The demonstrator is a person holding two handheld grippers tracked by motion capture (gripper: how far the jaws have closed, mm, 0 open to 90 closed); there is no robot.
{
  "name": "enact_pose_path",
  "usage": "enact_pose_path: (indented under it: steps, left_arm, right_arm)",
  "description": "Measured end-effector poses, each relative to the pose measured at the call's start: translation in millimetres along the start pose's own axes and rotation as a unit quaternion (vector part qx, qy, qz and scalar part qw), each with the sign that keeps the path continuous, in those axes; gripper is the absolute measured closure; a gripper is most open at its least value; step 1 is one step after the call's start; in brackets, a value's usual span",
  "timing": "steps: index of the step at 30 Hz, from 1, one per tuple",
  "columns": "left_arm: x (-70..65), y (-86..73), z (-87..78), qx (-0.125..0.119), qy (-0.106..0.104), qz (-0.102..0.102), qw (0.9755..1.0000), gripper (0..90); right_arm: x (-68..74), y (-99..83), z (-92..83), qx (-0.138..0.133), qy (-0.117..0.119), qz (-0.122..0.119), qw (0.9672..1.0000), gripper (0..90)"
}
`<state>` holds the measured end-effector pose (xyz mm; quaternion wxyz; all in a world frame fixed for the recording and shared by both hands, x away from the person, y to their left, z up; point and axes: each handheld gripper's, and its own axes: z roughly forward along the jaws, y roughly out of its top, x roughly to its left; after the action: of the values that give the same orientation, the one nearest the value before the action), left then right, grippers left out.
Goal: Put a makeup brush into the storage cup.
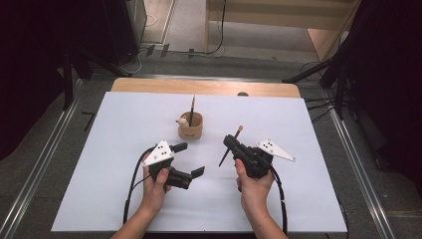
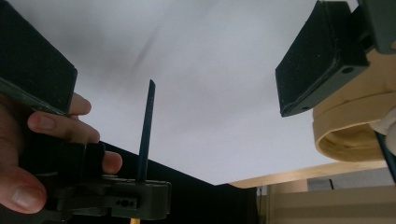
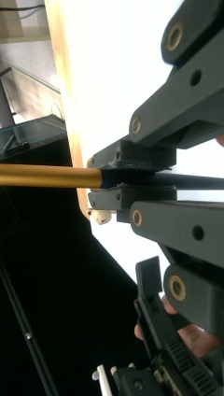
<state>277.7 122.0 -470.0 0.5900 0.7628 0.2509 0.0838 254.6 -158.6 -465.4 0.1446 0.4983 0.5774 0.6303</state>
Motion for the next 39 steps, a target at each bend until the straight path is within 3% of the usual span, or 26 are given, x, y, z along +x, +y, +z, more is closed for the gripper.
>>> enact_pose_path:
  steps: [11,16,26,39]
  left_arm:
    - [10.8,-7.7,-23.6,0.0,0.029,0.006,0.9996,0.0]
    - [19.5,-12.2,-42.1,-0.01,0.048,-0.002,0.9988,0.0]
    - [31.6,-19.5,-69.1,-0.013,0.077,0.003,0.9969,0.0]
    - [40.8,-31.7,-101.8,-0.01,0.097,0.004,0.9952,0.0]
  right_arm:
    - [5.6,1.6,0.4,0.001,-0.003,-0.049,0.9988,84.3]
    - [4.1,2.8,-1.6,-0.002,-0.003,-0.053,0.9986,84.3]
    - [1.8,4.7,-4.4,-0.004,-0.006,-0.067,0.9977,84.4]
    - [1.0,6.0,-3.9,-0.005,-0.005,-0.083,0.9965,84.4]
